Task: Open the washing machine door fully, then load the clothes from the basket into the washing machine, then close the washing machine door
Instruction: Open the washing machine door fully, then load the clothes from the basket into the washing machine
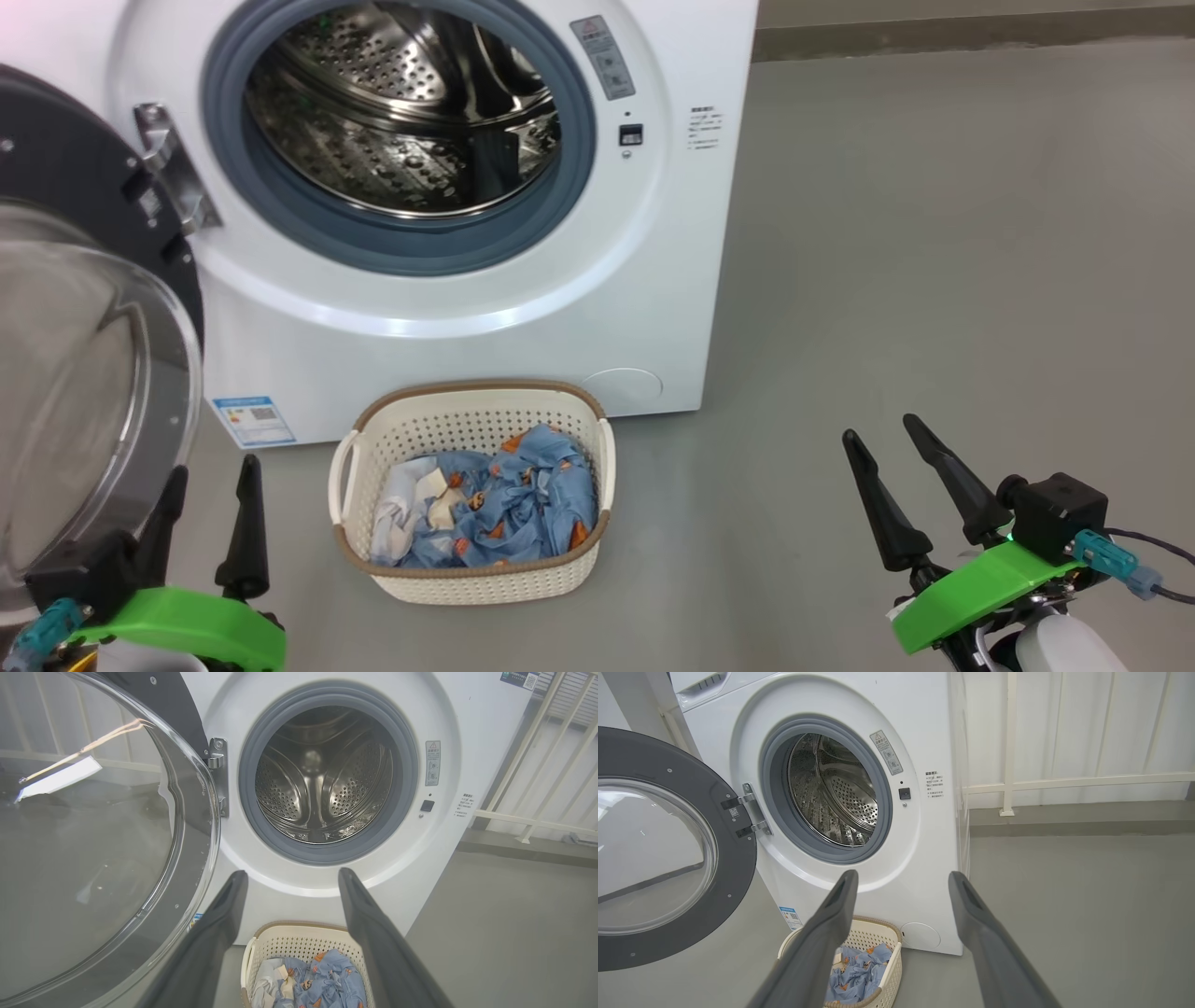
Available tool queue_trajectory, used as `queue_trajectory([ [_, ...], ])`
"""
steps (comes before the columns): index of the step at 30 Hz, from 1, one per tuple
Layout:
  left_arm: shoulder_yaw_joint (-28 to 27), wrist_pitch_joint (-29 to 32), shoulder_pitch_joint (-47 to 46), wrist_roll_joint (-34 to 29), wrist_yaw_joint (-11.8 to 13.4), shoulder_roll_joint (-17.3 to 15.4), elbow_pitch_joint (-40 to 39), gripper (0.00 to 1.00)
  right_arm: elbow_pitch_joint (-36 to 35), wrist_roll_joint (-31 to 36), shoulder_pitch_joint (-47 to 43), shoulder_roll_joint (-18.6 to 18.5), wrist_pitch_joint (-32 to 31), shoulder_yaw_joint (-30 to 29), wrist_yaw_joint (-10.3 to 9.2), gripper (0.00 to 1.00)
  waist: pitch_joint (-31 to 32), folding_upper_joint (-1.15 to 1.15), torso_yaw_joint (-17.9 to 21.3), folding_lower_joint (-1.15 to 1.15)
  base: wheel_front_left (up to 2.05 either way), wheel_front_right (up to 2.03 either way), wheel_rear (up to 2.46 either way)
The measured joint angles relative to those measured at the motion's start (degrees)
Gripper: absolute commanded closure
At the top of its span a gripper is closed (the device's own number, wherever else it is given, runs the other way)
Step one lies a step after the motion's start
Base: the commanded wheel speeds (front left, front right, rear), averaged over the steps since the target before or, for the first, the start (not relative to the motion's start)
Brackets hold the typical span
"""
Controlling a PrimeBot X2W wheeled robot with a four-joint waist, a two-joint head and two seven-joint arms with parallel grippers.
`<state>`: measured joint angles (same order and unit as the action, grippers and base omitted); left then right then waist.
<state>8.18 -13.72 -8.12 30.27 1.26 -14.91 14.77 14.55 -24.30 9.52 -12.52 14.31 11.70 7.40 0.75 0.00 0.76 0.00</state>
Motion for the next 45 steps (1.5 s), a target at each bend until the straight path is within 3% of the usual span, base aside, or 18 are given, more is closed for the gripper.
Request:
queue_trajectory([
  [12,-0.4,-0.5,2.0,0.3,-0.1,1.0,-1.1,0.0,-0.8,0.0,0.0,-1.1,0.0,-0.9,0.0,0.0,-0.1,0.0,2.8,0.0,0.0,0.0,0.0],
  [45,-0.8,-0.7,2.6,-0.7,-2.0,1.8,-1.7,0.0,-0.9,0.4,0.0,-1.4,0.0,-1.4,0.0,0.0,0.3,0.0,2.5,0.0,0.0,0.0,0.0],
])
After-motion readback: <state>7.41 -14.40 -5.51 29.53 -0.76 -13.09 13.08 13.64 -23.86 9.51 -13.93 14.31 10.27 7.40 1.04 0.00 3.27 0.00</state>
